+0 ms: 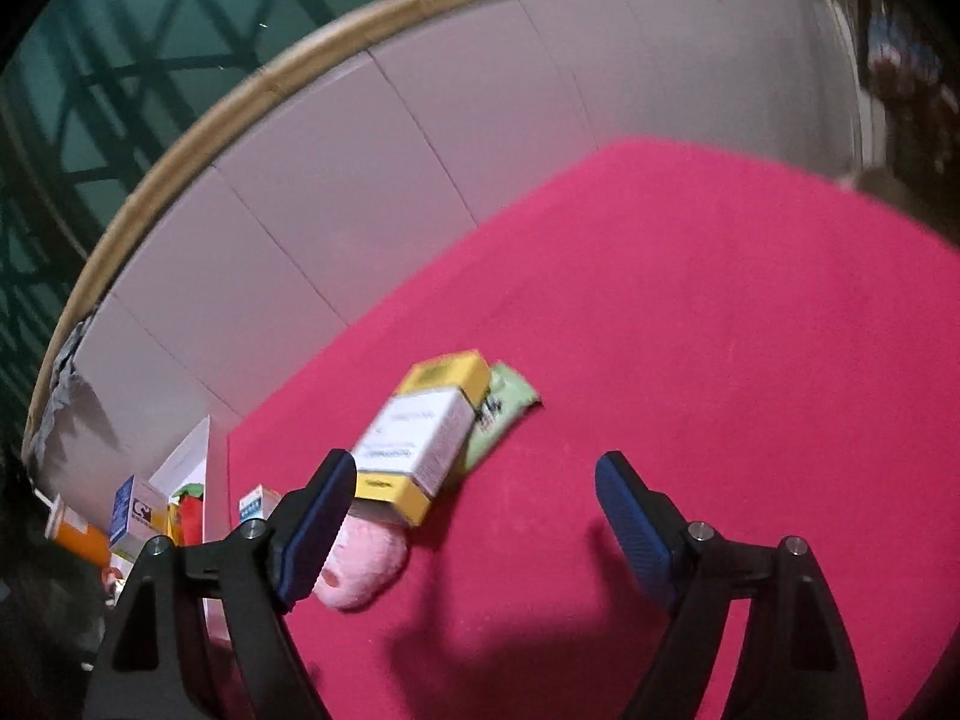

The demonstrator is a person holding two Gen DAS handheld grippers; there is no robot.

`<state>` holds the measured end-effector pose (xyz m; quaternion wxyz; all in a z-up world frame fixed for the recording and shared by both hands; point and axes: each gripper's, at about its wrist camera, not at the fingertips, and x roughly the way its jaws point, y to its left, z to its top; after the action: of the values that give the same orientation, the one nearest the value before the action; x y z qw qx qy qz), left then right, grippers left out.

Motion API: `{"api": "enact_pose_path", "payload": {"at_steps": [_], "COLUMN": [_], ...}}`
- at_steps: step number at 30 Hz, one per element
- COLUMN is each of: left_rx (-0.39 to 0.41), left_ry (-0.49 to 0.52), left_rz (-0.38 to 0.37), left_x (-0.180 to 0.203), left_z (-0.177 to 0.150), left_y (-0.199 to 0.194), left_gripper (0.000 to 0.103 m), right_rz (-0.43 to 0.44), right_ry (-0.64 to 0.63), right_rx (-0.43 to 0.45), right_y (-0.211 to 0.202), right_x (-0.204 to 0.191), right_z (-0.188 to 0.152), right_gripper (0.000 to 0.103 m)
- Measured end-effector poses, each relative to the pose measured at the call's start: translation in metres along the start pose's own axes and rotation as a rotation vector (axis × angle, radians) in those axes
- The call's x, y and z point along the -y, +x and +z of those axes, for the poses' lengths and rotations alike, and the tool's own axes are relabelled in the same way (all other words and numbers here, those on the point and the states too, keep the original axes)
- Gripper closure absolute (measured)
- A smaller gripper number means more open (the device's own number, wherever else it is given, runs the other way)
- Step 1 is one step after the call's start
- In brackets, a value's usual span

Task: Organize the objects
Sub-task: 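Grasp the pink pig plush with the left gripper while the right gripper grasps the yellow Glucophage box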

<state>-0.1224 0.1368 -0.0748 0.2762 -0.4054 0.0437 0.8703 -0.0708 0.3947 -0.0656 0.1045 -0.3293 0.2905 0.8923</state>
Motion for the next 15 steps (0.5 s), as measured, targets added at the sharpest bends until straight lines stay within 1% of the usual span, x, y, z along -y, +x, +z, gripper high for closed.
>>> {"api": "enact_pose_path", "payload": {"at_steps": [1,3,7,9,11,12,14,15], "left_rx": [-0.016,-0.045,-0.063,-0.061,-0.062,-0.065,-0.069,-0.069], "left_ry": [0.012,0.020,-0.003,-0.010,-0.015,-0.017,-0.015,-0.011], "left_rz": [0.001,0.016,0.028,0.040,0.052,0.055,0.061,0.063], "left_x": [0.005,0.012,0.013,0.012,0.010,0.009,0.009,0.009], "left_z": [-0.004,-0.008,-0.010,-0.010,-0.011,-0.011,-0.010,-0.009], "left_y": [0.008,0.024,0.034,0.035,0.036,0.036,0.039,0.039], "left_gripper": [0.000,0.000,0.000,0.000,0.000,0.000,0.000,0.000], "right_rz": [0.011,0.016,-0.010,-0.045,-0.122,-0.138,-0.162,-0.166], "right_ry": [0.011,-0.004,-0.075,-0.114,-0.164,-0.175,-0.189,-0.189], "right_rx": [-0.026,-0.046,-0.070,-0.076,-0.116,-0.137,-0.162,-0.150], "right_y": [0.009,0.018,0.046,0.058,0.077,0.084,0.094,0.093], "right_x": [0.000,-0.004,-0.036,-0.053,-0.069,-0.073,-0.075,-0.073], "right_z": [0.000,0.000,0.001,0.002,0.000,-0.002,-0.005,-0.007], "right_gripper": [0.017,0.017,0.017,0.016,0.016,0.016,0.021,0.033]}}
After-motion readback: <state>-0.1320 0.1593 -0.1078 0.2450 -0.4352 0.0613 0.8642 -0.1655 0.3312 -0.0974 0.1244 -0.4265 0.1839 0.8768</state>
